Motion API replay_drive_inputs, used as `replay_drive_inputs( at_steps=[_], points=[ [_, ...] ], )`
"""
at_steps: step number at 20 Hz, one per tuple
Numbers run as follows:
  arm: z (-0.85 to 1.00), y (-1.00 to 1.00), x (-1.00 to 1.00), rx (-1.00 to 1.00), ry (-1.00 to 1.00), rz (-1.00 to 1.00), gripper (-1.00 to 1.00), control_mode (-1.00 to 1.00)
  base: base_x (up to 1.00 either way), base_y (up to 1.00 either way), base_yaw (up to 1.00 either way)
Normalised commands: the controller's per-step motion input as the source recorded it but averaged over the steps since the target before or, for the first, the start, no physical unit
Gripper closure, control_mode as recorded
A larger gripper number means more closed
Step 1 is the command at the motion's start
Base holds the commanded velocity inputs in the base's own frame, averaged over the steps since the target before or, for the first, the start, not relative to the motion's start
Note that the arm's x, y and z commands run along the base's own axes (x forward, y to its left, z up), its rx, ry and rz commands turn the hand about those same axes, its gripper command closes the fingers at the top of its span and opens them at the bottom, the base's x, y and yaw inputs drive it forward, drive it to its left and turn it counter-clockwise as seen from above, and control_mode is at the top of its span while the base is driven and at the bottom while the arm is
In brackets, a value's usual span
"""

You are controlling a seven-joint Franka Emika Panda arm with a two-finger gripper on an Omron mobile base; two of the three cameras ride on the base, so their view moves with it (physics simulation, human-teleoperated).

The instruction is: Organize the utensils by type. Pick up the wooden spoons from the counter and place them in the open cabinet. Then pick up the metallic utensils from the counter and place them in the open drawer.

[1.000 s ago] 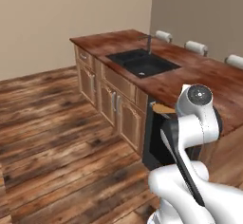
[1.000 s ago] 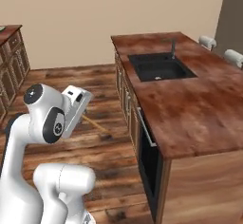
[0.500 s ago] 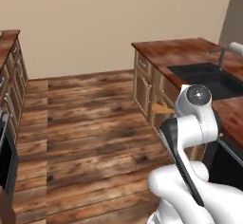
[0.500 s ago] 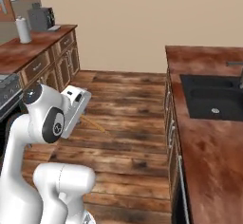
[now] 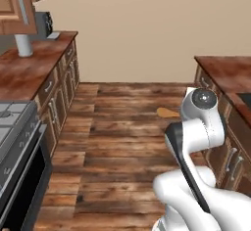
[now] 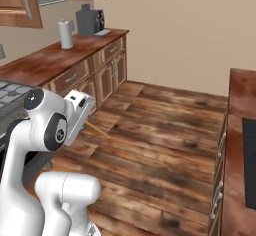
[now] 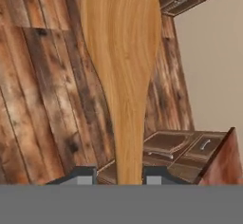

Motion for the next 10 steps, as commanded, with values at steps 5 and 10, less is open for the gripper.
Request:
replay_drive_inputs(
  at_steps=[5, 10],
  points=[
    [0.0, 0.0, 0.0, 0.0, 0.0, 0.0, 1.0, 1.0, 1.0, -0.32, 0.4],
    [0.0, 0.0, 0.0, 0.0, 0.0, 0.0, 1.0, 1.0, 1.0, -0.35, 0.37]
  ],
)
